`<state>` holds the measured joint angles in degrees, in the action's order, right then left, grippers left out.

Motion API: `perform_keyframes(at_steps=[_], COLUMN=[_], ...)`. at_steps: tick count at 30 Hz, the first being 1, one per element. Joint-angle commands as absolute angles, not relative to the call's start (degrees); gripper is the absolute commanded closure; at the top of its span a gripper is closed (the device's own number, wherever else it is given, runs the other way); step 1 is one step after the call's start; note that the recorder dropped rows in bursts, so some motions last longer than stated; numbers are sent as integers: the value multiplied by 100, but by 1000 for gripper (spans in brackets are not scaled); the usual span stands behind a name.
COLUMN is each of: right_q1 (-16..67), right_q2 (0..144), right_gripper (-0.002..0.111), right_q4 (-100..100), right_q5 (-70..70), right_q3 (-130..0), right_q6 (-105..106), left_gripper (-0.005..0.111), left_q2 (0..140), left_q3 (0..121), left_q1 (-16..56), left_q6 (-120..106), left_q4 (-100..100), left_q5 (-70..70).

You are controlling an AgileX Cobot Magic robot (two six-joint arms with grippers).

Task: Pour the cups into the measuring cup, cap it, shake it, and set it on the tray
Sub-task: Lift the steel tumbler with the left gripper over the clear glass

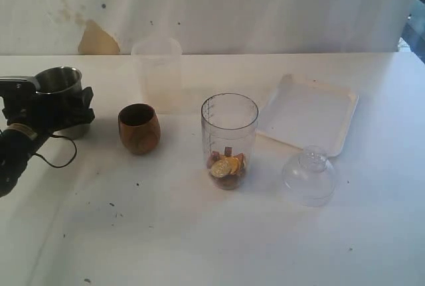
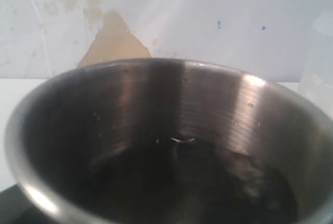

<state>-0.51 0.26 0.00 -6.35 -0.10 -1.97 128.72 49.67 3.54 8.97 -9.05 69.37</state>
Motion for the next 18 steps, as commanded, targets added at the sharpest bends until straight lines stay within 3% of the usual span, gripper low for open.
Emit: perform_keyframes(at_steps=[1,18], right_q1=[-73,-73], right_q2=[0,0], right_gripper=[108,108], right_q4=[0,0], right_q5=[-633,-633], right_q3=[0,0], right_q6=[-221,-221], left_gripper=[106,106], left_q2=[12855,11576], left_q3=[4973,4973], left_q1=[349,349], left_q6=[903,927], left_q4=[-846,-1804], left_q5=[6996,6412])
